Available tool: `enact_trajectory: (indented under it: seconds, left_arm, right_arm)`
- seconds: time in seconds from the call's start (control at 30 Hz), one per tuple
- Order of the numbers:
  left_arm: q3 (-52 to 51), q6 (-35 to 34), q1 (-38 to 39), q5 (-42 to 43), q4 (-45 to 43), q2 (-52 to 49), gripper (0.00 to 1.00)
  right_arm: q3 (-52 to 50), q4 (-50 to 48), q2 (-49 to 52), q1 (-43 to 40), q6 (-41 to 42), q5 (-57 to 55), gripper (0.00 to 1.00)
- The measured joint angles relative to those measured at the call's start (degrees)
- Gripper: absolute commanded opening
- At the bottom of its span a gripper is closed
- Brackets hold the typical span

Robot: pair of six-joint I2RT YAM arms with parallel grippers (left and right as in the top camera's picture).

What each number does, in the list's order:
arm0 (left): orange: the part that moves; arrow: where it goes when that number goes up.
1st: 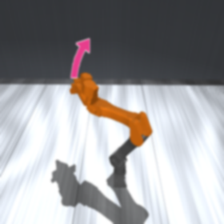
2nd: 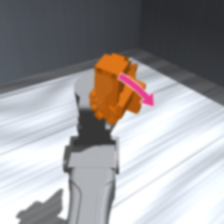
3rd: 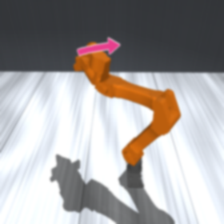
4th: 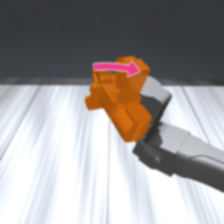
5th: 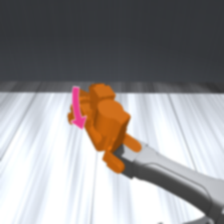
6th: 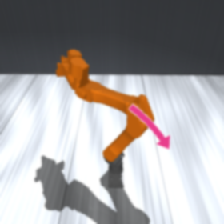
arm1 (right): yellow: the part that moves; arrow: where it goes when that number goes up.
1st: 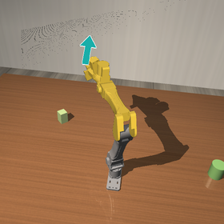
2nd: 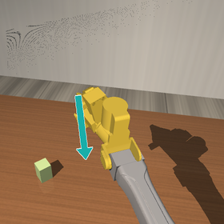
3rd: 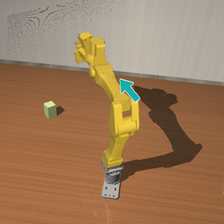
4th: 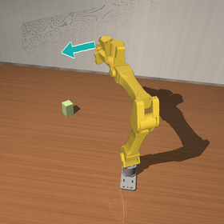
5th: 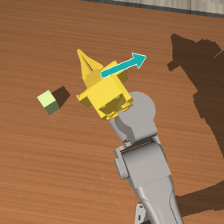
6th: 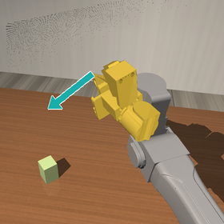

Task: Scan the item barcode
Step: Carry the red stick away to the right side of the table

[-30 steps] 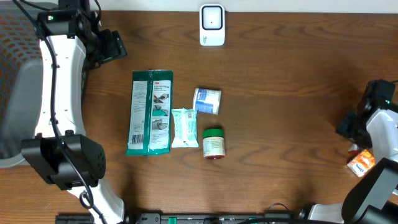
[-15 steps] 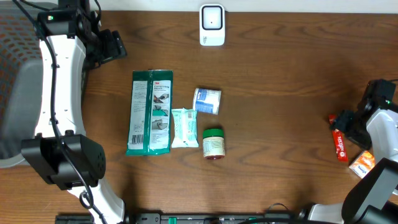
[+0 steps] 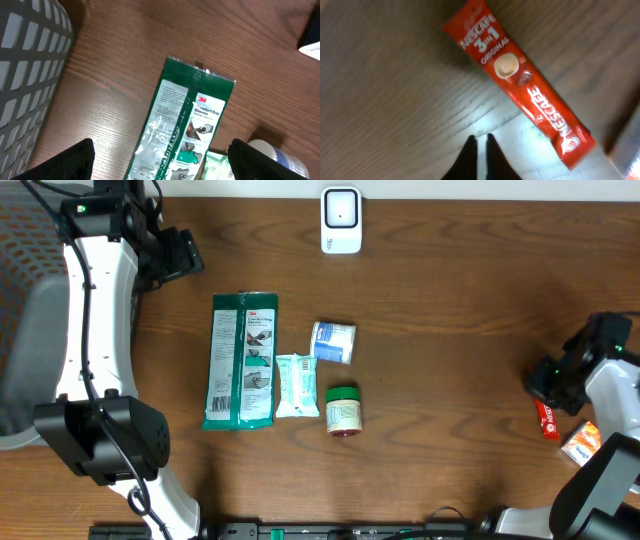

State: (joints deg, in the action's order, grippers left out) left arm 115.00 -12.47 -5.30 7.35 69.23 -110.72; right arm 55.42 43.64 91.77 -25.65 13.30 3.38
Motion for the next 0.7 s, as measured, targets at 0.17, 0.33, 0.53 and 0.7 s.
enact_trajectory:
  seconds: [0.17, 0.33, 0.53, 0.7]
  left_arm:
    - [0.0, 0.0, 0.0, 0.0, 0.0, 0.0, 0.85]
    - [0.0, 0.0, 0.0, 0.0, 0.0, 0.0, 0.85]
    - [0.0, 0.0, 0.0, 0.0, 0.0, 0.0, 0.85]
    - [0.0, 0.0, 0.0, 0.0, 0.0, 0.0, 0.85]
  right_arm:
    - [-8.8, -12.0, 0.0, 0.0, -0.1, -1.6, 0.02]
    - [-12.8, -19.6, -0.4, 0.0, 0.2, -6.0, 0.02]
    - [-11.6, -21.6, -0.3, 0.0, 1.4, -10.8, 0.01]
    - [-4.7, -12.1, -0.3, 0.0, 0.7, -4.8, 0.01]
